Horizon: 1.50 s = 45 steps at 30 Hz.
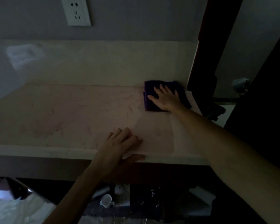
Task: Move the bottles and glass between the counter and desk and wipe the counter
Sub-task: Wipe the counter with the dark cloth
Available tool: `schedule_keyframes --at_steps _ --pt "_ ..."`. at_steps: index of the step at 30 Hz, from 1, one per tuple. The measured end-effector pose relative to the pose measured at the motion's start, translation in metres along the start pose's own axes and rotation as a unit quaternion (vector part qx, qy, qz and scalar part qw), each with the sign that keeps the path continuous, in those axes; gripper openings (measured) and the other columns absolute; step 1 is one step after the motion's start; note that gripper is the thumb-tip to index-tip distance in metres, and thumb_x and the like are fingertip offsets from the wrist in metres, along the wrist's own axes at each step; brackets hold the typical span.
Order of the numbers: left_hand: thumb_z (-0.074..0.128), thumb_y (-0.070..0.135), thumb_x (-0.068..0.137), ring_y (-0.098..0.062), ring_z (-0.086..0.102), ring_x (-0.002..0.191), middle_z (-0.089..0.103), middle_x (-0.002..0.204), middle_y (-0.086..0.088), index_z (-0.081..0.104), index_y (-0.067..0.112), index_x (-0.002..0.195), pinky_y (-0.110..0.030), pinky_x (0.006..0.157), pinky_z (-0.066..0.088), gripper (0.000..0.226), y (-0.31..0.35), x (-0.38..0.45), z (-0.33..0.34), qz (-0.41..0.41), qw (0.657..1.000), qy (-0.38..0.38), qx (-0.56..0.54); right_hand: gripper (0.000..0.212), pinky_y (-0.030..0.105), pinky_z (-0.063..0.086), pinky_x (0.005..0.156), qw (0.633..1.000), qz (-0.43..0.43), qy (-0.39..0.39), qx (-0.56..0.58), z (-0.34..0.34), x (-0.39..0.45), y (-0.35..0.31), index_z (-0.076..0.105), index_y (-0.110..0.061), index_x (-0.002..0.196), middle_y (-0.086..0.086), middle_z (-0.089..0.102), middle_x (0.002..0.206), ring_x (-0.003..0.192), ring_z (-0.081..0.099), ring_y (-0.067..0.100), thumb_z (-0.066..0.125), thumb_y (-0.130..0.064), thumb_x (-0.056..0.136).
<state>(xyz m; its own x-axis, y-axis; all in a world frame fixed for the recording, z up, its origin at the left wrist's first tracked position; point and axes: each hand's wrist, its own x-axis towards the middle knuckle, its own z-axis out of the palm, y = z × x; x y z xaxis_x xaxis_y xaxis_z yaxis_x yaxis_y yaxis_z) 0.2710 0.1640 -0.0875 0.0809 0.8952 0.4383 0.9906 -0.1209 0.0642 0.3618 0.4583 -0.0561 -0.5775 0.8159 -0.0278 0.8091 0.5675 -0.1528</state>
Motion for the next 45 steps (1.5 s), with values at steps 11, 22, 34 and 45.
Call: schedule_keyframes --at_steps 11,22,34,45 --pt "0.042 0.057 0.091 -0.017 0.052 0.108 0.055 0.122 0.009 0.055 0.028 0.125 -0.03 0.088 0.035 0.046 0.003 -0.019 -0.009 -0.006 0.999 -0.036 -0.023 0.074 0.048 -0.003 0.121 0.998 -0.059 0.011 0.002 0.016 -0.171 -0.021 0.005 -0.036 0.154 -0.007 -0.003 0.164 0.151 -0.004 0.014 0.009 -0.072 0.09" --pt "0.024 0.069 0.091 -0.023 0.051 0.113 0.046 0.129 0.0 0.048 0.02 0.135 -0.037 0.093 0.034 0.07 -0.079 -0.062 -0.04 -0.048 0.996 -0.064 0.044 0.074 0.044 -0.001 0.122 0.997 -0.071 -0.016 -0.016 0.017 -0.149 -0.056 0.003 -0.041 0.153 -0.009 -0.005 0.164 0.151 -0.005 0.011 0.008 -0.076 0.088" --pt "0.026 0.065 0.09 -0.026 0.056 0.107 0.058 0.125 -0.003 0.05 0.019 0.137 -0.036 0.087 0.036 0.07 -0.088 -0.059 -0.033 -0.035 0.986 -0.102 0.125 0.076 0.048 0.0 0.121 0.999 -0.04 -0.018 -0.019 0.013 0.01 -0.103 0.005 -0.035 0.154 -0.003 -0.003 0.165 0.151 0.0 0.019 0.008 -0.074 0.089" --pt "0.02 0.076 0.085 -0.018 0.043 0.116 0.04 0.132 0.001 0.036 0.016 0.142 -0.03 0.095 0.031 0.085 -0.081 -0.064 -0.046 -0.064 0.994 -0.08 0.038 0.071 0.045 -0.003 0.122 0.992 -0.122 0.003 -0.014 0.034 -0.182 -0.116 0.005 -0.04 0.153 -0.01 -0.005 0.164 0.151 -0.006 0.01 0.01 -0.072 0.09"
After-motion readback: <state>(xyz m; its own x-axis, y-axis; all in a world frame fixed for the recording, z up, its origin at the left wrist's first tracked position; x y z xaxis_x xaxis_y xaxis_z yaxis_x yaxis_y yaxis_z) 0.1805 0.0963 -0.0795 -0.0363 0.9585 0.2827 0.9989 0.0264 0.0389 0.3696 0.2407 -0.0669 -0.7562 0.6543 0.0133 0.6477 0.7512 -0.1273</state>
